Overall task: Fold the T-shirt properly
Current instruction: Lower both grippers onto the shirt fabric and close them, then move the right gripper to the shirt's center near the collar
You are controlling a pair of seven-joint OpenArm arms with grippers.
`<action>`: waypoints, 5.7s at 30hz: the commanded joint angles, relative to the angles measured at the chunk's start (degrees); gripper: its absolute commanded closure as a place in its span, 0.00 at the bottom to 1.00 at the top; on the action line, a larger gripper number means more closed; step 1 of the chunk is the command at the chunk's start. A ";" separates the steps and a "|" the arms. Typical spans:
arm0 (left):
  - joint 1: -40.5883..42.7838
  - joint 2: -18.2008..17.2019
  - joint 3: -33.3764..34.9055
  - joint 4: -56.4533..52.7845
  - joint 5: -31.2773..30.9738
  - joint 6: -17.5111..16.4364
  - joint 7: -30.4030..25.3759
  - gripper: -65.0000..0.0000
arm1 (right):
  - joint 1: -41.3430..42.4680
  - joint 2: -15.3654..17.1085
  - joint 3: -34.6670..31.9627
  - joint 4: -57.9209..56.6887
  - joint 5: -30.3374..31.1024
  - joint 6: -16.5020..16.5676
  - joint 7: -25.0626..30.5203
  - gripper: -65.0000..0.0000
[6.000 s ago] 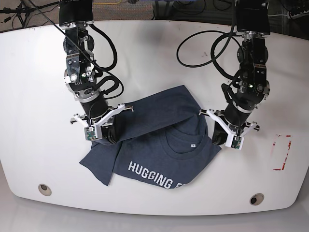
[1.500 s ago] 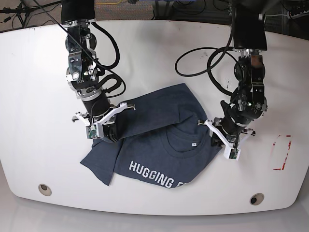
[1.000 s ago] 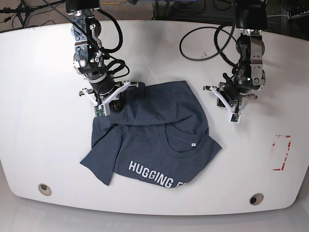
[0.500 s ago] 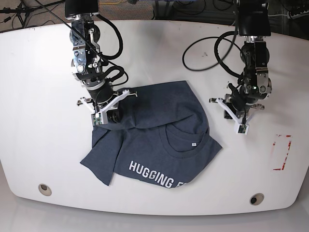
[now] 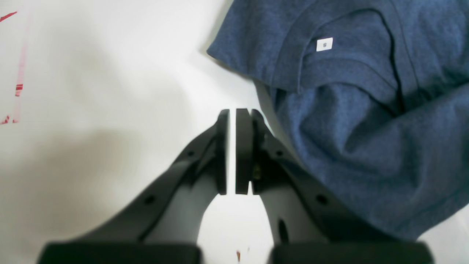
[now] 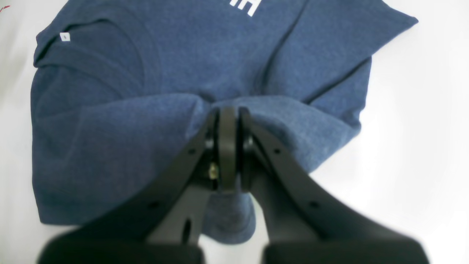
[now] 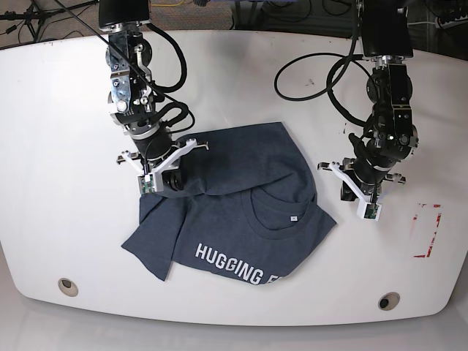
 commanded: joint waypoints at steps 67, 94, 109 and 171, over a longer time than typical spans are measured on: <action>-1.32 5.74 -0.03 -9.85 -0.45 0.02 -1.26 0.70 | -0.34 -0.78 0.89 4.67 0.02 0.30 1.73 0.29; 5.45 5.66 -4.25 -9.50 -20.93 0.02 -1.00 0.34 | 1.85 -0.43 -3.06 2.65 0.02 0.92 1.73 0.25; 8.62 6.27 -0.56 -9.94 -23.22 0.02 -1.00 0.34 | 1.85 -0.51 -3.15 2.56 0.02 1.00 1.73 0.25; 9.23 -3.93 2.08 -5.81 -24.71 0.10 2.69 1.00 | 21.99 -6.32 -32.51 -30.14 -0.15 0.30 4.27 0.25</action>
